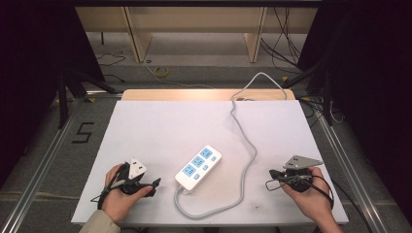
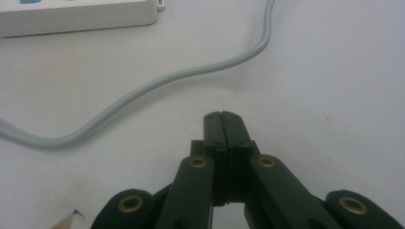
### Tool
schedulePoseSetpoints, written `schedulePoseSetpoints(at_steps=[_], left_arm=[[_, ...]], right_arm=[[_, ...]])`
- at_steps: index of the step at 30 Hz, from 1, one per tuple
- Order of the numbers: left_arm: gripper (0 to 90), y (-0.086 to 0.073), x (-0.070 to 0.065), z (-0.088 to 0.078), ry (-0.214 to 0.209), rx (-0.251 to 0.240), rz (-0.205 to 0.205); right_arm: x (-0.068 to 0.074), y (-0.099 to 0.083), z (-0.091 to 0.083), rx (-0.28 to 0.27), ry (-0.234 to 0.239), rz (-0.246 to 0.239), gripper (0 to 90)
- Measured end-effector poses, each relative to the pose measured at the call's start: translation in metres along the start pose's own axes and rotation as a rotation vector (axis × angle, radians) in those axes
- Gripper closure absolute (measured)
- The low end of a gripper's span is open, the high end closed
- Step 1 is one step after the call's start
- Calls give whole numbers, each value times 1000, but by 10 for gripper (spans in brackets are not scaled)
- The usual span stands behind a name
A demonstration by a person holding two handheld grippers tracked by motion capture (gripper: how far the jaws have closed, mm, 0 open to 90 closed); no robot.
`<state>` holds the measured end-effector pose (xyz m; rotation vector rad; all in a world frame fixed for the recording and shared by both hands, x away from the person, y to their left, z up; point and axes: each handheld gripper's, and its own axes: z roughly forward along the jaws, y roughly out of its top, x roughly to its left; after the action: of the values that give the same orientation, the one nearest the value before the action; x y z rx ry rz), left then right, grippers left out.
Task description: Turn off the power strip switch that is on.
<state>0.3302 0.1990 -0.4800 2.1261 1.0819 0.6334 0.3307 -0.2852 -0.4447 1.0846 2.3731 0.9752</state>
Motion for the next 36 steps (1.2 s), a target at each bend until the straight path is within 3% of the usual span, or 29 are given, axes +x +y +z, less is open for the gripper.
schedulePoseSetpoints(at_steps=[36], left_arm=[[179, 0, -1, 0, -1, -2, -2]], right_arm=[[7, 22, 7, 35, 19, -35, 900]])
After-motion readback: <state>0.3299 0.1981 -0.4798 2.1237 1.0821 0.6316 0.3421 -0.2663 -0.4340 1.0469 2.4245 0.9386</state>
